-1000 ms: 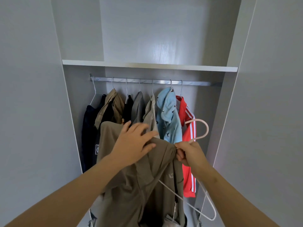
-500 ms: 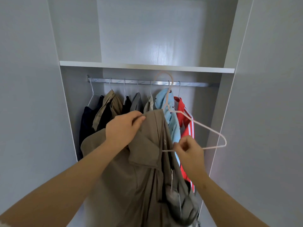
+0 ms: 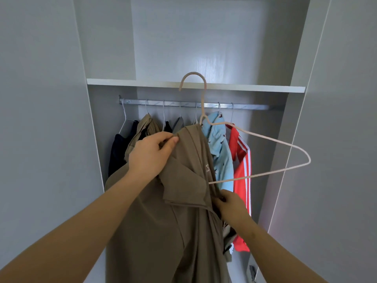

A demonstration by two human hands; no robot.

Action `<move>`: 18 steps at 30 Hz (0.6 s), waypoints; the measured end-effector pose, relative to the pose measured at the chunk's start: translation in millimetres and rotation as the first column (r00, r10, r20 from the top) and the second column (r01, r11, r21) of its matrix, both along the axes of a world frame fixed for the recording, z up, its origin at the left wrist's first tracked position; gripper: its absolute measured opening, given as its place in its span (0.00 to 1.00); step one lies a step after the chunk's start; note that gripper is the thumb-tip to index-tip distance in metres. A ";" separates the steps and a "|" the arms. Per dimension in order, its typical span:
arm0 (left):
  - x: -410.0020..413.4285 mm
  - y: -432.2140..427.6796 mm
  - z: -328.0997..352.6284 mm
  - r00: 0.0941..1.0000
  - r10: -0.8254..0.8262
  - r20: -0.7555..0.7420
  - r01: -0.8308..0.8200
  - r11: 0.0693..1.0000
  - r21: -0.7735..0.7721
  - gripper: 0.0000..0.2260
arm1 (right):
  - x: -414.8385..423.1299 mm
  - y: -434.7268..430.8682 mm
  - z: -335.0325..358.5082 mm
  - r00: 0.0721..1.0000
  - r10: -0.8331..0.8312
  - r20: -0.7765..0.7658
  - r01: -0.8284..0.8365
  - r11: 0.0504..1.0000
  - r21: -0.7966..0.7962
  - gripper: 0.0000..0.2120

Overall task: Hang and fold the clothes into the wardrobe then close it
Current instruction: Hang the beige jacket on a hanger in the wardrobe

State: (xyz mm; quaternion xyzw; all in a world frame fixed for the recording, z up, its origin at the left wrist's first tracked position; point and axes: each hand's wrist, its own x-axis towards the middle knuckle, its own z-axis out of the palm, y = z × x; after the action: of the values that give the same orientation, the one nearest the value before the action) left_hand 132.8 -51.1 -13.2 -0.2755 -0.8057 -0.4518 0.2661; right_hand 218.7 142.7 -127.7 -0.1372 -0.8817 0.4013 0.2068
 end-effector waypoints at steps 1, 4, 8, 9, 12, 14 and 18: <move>-2.8 -4.8 -1.7 1.000 -0.004 0.009 0.004 1.000 0.031 0.08 | 0.7 1.8 -0.2 1.000 -0.024 -0.017 0.024 1.000 -0.002 0.15; -9.1 -17.9 -4.5 0.999 -0.028 0.020 0.027 0.997 0.075 0.07 | -0.1 6.4 -1.9 0.997 -0.077 -0.025 0.077 0.997 -0.014 0.15; -10.8 -26.6 -3.7 1.000 -0.028 0.007 0.027 0.996 0.082 0.06 | -1.6 -5.0 -5.5 0.987 -0.125 -0.105 0.104 0.977 -0.186 0.15; -11.6 -28.5 -2.6 1.000 -0.021 0.008 0.020 0.995 0.096 0.07 | -1.3 -8.5 -6.0 0.986 -0.106 -0.130 0.073 0.968 -0.240 0.15; -14.4 -34.3 2.7 1.000 -0.007 0.028 0.003 0.989 0.146 0.08 | 2.4 -10.6 -5.3 0.990 0.014 -0.139 -0.050 0.965 -0.258 0.12; -16.1 -37.1 5.9 0.999 -0.013 0.030 0.008 0.987 0.158 0.06 | 5.3 -6.4 -5.1 0.997 0.075 0.007 -0.074 0.993 -0.095 0.09; -15.3 -37.7 8.2 0.999 -0.029 0.014 0.027 0.993 0.117 0.06 | 8.7 -0.1 -15.4 0.957 -0.105 0.269 0.021 0.954 0.299 0.13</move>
State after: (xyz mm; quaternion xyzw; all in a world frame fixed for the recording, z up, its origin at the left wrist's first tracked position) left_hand 117.5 -88.9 -5.0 -0.2673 -0.7761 -0.5040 0.2687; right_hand 227.4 142.6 -143.1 -0.1893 -0.9468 0.2358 0.1098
